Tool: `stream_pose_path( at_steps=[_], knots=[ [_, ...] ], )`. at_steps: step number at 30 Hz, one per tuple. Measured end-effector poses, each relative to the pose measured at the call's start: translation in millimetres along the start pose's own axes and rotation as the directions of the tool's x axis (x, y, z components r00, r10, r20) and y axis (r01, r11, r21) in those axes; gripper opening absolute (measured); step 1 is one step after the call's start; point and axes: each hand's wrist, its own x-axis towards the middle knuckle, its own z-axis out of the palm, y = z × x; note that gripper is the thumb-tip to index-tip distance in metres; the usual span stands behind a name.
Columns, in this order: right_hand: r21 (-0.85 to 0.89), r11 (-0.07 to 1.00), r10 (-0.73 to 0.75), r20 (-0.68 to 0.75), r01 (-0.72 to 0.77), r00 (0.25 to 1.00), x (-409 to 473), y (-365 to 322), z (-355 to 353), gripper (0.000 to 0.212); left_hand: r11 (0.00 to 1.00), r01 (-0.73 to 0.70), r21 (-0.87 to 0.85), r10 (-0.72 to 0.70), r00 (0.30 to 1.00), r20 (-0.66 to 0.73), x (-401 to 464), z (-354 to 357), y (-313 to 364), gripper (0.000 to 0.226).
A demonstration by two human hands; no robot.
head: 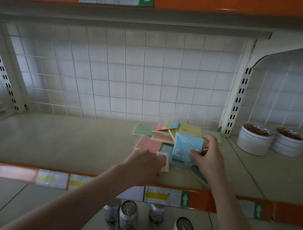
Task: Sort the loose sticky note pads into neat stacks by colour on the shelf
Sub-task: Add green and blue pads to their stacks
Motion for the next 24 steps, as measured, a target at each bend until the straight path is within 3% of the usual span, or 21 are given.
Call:
stream_pose_path(
  at_steps=[4,7,10,12,15,18,20,24],
  knots=[
    [0.004,1.0,0.004,-0.008,-0.004,1.0,-2.3,-2.4,-2.9,0.053,0.957,0.17,-0.235,-0.19,0.979,-0.066,-8.2,4.1,0.4,0.026],
    [-0.011,1.0,-0.005,-0.023,0.005,1.0,-3.0,-3.6,-3.6,0.056,0.909,0.211,-0.36,-0.27,0.955,-0.125,-14.9,5.6,-7.0,0.027],
    [-0.009,1.0,-0.021,-0.009,0.021,1.0,-3.0,-4.0,-3.1,0.052,0.786,0.272,-0.555,-0.403,0.906,-0.127,-22.9,3.6,-17.5,0.025],
    [0.005,0.999,-0.04,0.015,0.04,0.999,-2.3,-3.4,-2.5,0.04,0.605,0.309,-0.734,-0.526,0.847,-0.076,-28.4,0.6,-26.9,0.024],
    [0.085,0.996,-0.035,0.05,0.031,0.998,-2.3,-5.2,-1.3,0.023,0.159,0.254,-0.954,-0.646,0.758,0.094,-39.5,-7.5,-40.4,0.017],
    [0.229,0.973,-0.001,0.096,-0.021,0.995,-5.4,-14.5,-1.9,0.017,-0.226,0.118,-0.967,-0.67,0.702,0.242,-52.8,-13.9,-54.3,0.019],
    [0.294,0.954,0.02,0.103,-0.05,0.994,-8.2,-19.7,0.3,0.014,-0.343,0.057,-0.938,-0.68,0.674,0.289,-64.3,-13.4,-65.1,0.014],
    [0.372,0.924,0.055,0.091,-0.085,0.994,-17.8,-34.7,13.3,0.013,-0.453,0.001,-0.892,-0.694,0.627,0.353,-86.8,-2.8,-88.5,0.011]
  ],
)
